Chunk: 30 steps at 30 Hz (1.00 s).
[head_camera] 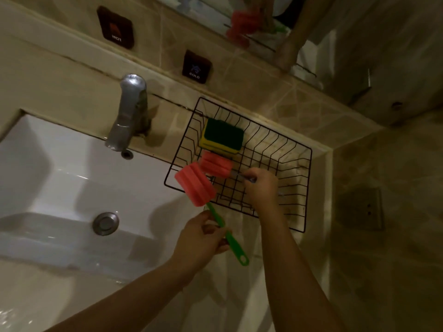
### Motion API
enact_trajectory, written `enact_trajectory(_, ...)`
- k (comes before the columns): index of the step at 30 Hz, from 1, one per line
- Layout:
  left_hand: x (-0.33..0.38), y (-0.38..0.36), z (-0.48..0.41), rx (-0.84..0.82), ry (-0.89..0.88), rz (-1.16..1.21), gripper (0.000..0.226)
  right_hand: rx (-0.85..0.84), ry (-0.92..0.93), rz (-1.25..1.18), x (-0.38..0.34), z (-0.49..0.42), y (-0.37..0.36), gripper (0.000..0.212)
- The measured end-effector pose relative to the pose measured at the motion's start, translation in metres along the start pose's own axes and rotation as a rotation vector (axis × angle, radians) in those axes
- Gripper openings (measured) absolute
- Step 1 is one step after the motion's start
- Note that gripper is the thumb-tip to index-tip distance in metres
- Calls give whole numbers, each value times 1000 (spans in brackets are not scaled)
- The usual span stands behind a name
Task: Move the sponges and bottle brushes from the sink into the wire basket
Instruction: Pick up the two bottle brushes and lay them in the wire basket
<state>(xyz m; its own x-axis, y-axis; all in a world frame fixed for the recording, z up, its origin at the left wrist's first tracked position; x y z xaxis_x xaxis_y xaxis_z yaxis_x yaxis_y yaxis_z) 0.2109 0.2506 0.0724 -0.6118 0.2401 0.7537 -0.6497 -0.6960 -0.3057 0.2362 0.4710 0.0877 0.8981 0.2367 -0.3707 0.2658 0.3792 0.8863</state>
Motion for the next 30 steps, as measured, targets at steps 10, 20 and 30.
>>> enact_trajectory(10, -1, -8, -23, 19, 43, -69, 11, -191, -130, -72, 3, -36, -52, 35)
enact_trajectory(20, 28, -39, -43, 61, 113, 60, 10, -129, 47, -258, -12, -35, 8, 19)
enact_trajectory(30, 7, -71, -73, 196, 404, 346, 42, -75, 118, -377, 0, -16, 76, 11)
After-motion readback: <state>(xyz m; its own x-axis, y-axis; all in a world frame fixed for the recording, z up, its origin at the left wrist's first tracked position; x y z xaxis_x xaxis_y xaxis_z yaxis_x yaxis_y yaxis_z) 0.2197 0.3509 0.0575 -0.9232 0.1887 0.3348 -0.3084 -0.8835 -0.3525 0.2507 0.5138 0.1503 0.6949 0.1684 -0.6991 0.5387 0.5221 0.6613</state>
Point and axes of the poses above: each hand's wrist, its own z-axis away from the middle knuckle, its own y-axis out of the back of the hand, x = y × z, the point moved 9 cm from there along -z, towards the middle knuckle, and after that the axes turned 9 degrees about -y, right-handed, at the moved point
